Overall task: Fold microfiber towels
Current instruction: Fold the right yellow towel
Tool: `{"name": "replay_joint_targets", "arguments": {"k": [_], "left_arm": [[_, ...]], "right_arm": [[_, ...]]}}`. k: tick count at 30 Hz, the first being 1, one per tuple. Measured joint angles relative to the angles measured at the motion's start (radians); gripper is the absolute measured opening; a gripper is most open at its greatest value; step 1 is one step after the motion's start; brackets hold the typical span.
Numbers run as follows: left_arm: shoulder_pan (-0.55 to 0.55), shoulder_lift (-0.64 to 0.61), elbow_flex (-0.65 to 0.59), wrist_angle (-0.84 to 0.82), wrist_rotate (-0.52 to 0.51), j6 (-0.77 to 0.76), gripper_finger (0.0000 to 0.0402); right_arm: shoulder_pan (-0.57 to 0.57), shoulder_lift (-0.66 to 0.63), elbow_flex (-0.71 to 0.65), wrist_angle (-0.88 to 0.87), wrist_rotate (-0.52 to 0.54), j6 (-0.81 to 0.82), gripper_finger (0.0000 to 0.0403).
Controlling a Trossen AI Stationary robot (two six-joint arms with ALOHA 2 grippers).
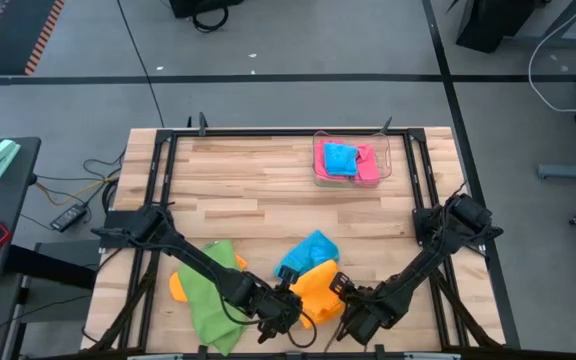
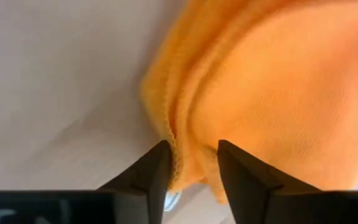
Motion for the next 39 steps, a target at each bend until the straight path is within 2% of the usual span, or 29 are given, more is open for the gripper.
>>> {"name": "replay_joint_targets", "arguments": {"k": [3,9,16,18,21,25,33,39], "left_arm": [[0.0,0.0,0.0,-0.028,0.0,-0.036,0.0015],[-0.006,0.0,0.0,-0.052,0.024,-0.05,0.0041],[-0.006,0.0,0.0,-0.099,0.045,-0.077,0.0014],[-0.006,0.0,0.0,-0.117,0.045,-0.102,0.0012],[-0.005,-0.001,0.0,-0.126,0.045,-0.13,0.0023],[-0.005,-0.001,0.0,-0.12,0.045,-0.137,0.0038],[-0.003,-0.001,0.0,-0.118,0.045,-0.135,0.0013],[-0.003,-0.001,0.0,-0.116,0.045,-0.137,0.0034]], "right_arm": [[0.003,0.0,0.005,-0.032,0.001,0.092,0.0173],[0.056,0.0,0.006,0.01,0.011,0.329,0.0207],[0.1,-0.002,-0.016,0.178,0.203,0.637,0.0218],[0.098,-0.002,-0.039,0.246,0.228,0.696,0.0218],[0.113,0.003,-0.061,0.308,0.262,0.703,0.0218],[0.15,0.043,-0.062,0.352,0.38,0.668,0.0218],[0.151,0.147,-0.061,0.392,0.435,0.62,0.0218],[0.148,0.162,-0.055,0.357,0.458,0.581,0.021]]}}
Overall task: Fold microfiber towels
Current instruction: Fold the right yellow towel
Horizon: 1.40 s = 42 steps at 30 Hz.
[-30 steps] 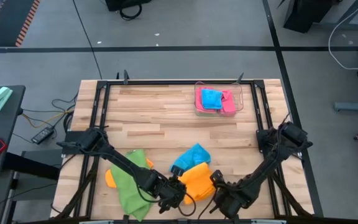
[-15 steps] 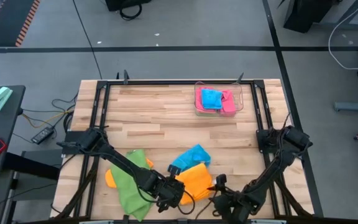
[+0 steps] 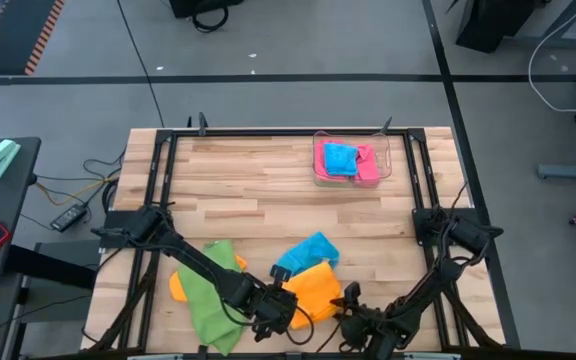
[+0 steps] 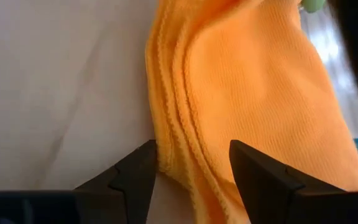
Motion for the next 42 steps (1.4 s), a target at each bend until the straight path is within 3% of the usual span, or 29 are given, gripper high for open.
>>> {"name": "replay_joint_targets", "arguments": {"k": [4,11,17,21,25,30,34,39,42], "left_arm": [[0.0,0.0,0.0,0.0,0.0,0.0,0.0037],[-0.007,0.0,0.0,0.0,0.0,0.005,0.0013],[-0.012,0.0,0.0,0.002,0.0,0.007,0.0033],[-0.012,0.0,0.0,0.014,0.0,0.01,0.0029],[-0.014,0.0,0.0,0.029,0.0,0.053,0.0015],[-0.019,0.0,0.001,0.061,0.0,0.087,0.0026],[-0.019,0.0,0.001,0.058,0.001,0.087,0.0037],[-0.019,0.0,0.001,0.057,0.001,0.088,0.0019],[-0.019,0.0,0.001,0.056,0.001,0.088,0.0015]], "right_arm": [[-0.006,-0.007,0.0,-0.089,0.015,0.004,0.0163],[-0.007,-0.047,-0.007,-0.201,0.018,-0.101,0.0025],[-0.015,-0.125,-0.007,-0.306,-0.032,-0.114,0.0011],[-0.049,-0.161,-0.006,-0.247,-0.185,-0.179,0.0012],[-0.101,-0.157,-0.006,-0.134,-0.452,-0.289,0.0012],[-0.167,-0.157,-0.006,-0.117,-0.631,-0.375,0.0012],[-0.236,-0.159,-0.005,-0.092,-0.803,-0.395,0.0012],[-0.313,-0.156,-0.006,-0.023,-1.049,-0.361,0.0012],[-0.338,-0.156,-0.006,0.024,-1.118,-0.355,0.0012]]}}
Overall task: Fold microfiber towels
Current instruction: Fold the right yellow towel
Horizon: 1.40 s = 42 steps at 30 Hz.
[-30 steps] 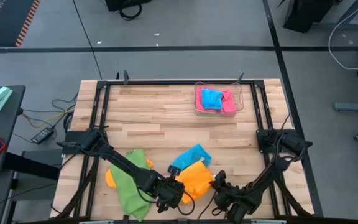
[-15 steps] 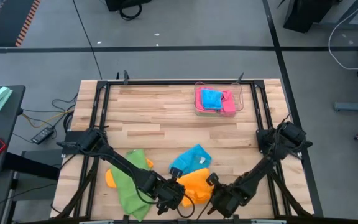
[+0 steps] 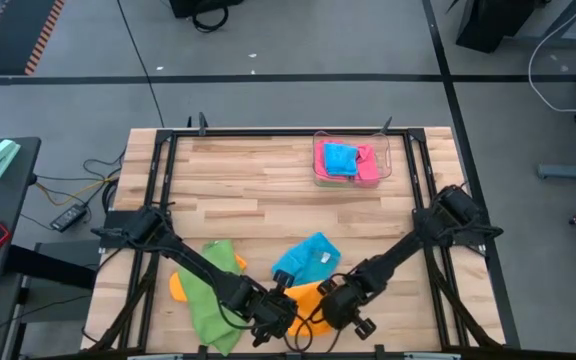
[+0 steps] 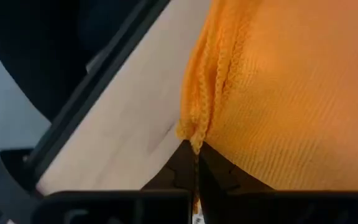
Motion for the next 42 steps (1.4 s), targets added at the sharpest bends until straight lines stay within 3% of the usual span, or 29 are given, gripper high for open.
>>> {"name": "replay_joint_targets", "arguments": {"k": [6,15,21,26,35,42], "left_arm": [[-0.003,0.0,0.0,-0.001,0.0,0.0,0.0032],[-0.006,0.0,0.0,-0.01,0.0,0.0,0.0015],[-0.006,0.0,0.0,-0.017,-0.001,-0.001,0.0032],[-0.005,0.0,0.0,-0.056,-0.001,-0.025,0.0018],[-0.006,-0.001,0.0,-0.077,0.001,-0.044,0.0037],[-0.006,-0.001,0.0,-0.078,0.001,-0.046,0.0019]], "right_arm": [[-0.036,0.0,0.0,0.019,-0.001,0.113,0.0027],[-0.003,0.0,0.0,-0.091,-0.004,0.281,0.0168],[0.043,-0.016,0.001,-0.138,0.004,0.318,0.0204],[0.114,-0.049,0.0,-0.14,0.16,0.344,0.0199],[0.269,-0.027,-0.001,-0.056,0.739,0.359,0.0198],[0.336,-0.023,0.0,-0.018,1.072,0.44,0.0198]]}}
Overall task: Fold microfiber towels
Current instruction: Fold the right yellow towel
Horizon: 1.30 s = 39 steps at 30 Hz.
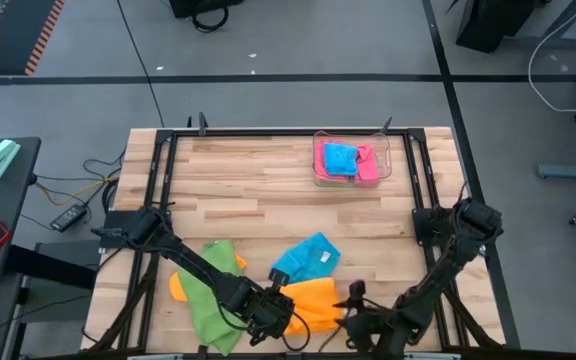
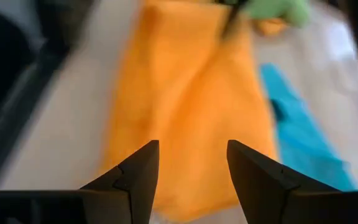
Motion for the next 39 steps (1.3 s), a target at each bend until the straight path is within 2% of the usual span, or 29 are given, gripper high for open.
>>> {"name": "replay_joint_targets", "arguments": {"k": [3,6,12,18,24,26,33,39], "left_arm": [[0.0,0.0,0.0,0.004,0.017,0.004,0.0016],[0.0,0.0,0.0,0.009,0.043,0.011,0.0025],[-0.005,0.0,0.0,0.003,0.043,-0.007,0.0034],[0.002,0.0,0.0,-0.004,0.039,-0.033,0.0017],[0.008,0.0,0.0,-0.006,0.036,-0.038,0.0031],[0.008,0.0,-0.001,-0.006,0.035,-0.038,0.0034],[0.006,0.0,-0.001,-0.011,0.035,-0.038,0.002],[0.008,0.0,-0.001,-0.005,0.036,-0.036,0.0028]], "right_arm": [[-0.02,0.002,-0.019,-0.013,0.063,0.045,0.0198],[-0.055,0.002,-0.048,0.047,0.051,0.046,0.0198],[-0.116,0.036,-0.128,0.279,-0.166,0.011,0.0198],[-0.089,0.089,-0.114,0.349,-0.29,-0.012,0.0198],[-0.056,0.09,-0.089,0.41,-0.42,-0.078,0.0198],[-0.042,0.071,-0.083,0.407,-0.407,-0.111,0.0198],[0.01,0.057,-0.08,0.35,-0.262,-0.276,0.0198],[0.001,0.064,-0.08,0.349,-0.235,-0.325,0.0178]]}}
